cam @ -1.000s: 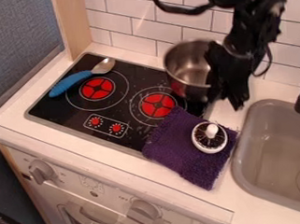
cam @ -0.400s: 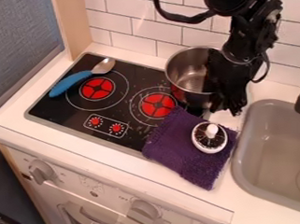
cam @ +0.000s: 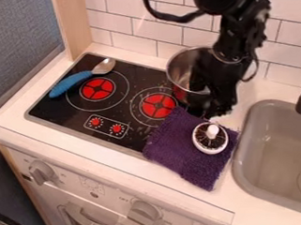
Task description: Move the silver pot to the upper right corner of the burner.
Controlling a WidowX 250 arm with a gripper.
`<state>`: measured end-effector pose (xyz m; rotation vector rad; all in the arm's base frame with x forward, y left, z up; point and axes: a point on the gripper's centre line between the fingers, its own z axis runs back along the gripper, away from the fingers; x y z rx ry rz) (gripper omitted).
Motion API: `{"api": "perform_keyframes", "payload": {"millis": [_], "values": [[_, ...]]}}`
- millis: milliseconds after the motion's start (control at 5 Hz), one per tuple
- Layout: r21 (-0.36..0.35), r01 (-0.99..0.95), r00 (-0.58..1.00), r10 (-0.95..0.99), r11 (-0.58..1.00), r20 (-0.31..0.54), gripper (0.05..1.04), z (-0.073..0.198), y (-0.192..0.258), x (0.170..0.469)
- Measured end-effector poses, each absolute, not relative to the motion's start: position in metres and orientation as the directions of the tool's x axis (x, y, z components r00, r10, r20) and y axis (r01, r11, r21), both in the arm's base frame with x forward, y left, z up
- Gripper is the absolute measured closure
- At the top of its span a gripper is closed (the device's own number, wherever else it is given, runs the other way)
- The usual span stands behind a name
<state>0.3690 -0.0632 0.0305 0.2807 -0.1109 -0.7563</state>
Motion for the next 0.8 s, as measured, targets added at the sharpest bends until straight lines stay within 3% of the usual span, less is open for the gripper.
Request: {"api": "perform_keyframes", "payload": {"millis": [800], "values": [[0.338,0.631,0.686,-0.706,0.698,0.176,0.083,0.109,-0.059,0.352]]}}
